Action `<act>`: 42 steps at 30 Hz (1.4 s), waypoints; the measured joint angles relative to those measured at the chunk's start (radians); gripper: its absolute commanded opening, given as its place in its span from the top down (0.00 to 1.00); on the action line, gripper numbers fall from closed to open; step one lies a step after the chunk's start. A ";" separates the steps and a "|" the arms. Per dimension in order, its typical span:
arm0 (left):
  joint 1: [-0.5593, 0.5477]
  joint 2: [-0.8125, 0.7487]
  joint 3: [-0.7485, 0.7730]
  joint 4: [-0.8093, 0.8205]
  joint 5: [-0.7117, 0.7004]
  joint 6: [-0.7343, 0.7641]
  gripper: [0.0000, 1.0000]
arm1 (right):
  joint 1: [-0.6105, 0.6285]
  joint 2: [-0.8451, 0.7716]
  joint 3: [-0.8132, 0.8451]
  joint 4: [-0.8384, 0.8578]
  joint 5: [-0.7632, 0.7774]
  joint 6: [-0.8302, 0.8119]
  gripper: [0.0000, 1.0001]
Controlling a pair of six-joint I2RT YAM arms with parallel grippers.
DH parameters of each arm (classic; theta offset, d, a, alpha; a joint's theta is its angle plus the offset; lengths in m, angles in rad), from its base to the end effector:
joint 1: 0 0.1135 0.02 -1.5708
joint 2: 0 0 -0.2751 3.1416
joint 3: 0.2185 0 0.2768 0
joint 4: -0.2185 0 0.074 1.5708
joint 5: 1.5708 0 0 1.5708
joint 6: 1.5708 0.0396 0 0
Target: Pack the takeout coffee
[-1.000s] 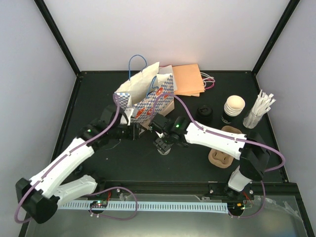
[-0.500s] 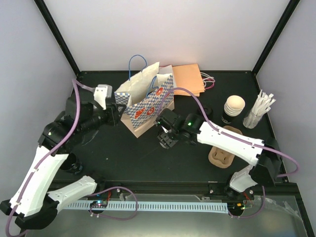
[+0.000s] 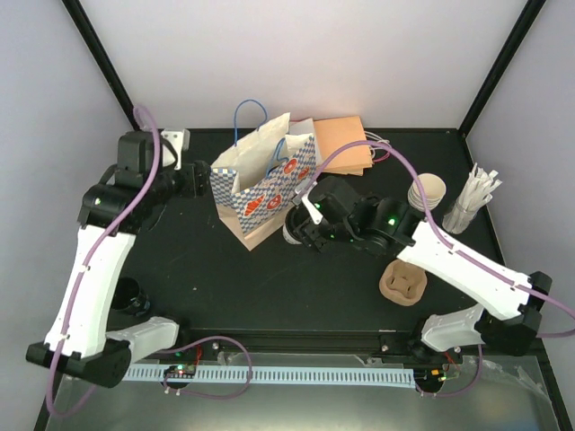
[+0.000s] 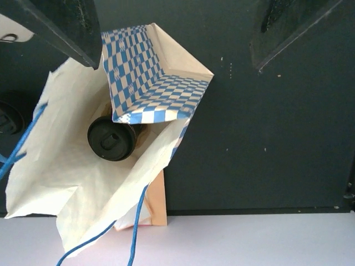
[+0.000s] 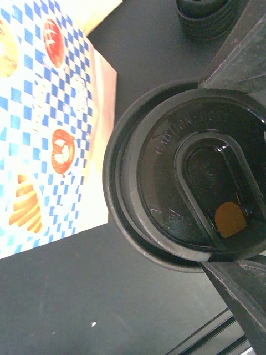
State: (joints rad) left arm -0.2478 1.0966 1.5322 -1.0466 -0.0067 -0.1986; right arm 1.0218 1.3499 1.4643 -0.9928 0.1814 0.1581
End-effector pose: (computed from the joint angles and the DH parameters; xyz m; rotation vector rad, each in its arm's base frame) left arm 0.2008 -0.0505 0.4615 0.0501 2.1918 -0.2454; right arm 0.1592 0.2466 0.3854 -0.9533 2.2609 0.3068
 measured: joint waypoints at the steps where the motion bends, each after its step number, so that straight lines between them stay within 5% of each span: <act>1: 0.006 0.023 0.010 0.002 0.012 0.017 0.21 | -0.002 -0.010 0.016 -0.002 0.000 -0.004 0.31; 9: 0.018 0.176 0.039 0.080 0.075 0.165 0.19 | -0.002 -0.075 0.069 -0.019 0.004 -0.036 0.32; 16: 0.021 0.420 0.205 0.101 0.083 0.243 0.36 | -0.002 -0.137 0.078 -0.033 0.003 -0.059 0.32; 27: 0.051 0.710 0.451 0.009 0.220 0.336 0.43 | -0.003 -0.201 0.084 -0.039 0.012 -0.075 0.33; 34: 0.051 0.712 0.451 -0.013 0.283 0.381 0.75 | -0.003 -0.200 0.095 -0.043 0.023 -0.076 0.33; 42: 0.049 0.713 0.451 -0.015 0.332 0.394 0.98 | -0.003 -0.199 0.113 -0.046 0.035 -0.083 0.35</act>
State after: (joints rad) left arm -0.1989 1.8091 1.9835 -1.0618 0.3248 0.1959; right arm 1.0187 1.1507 1.5768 -1.0389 0.2161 0.0753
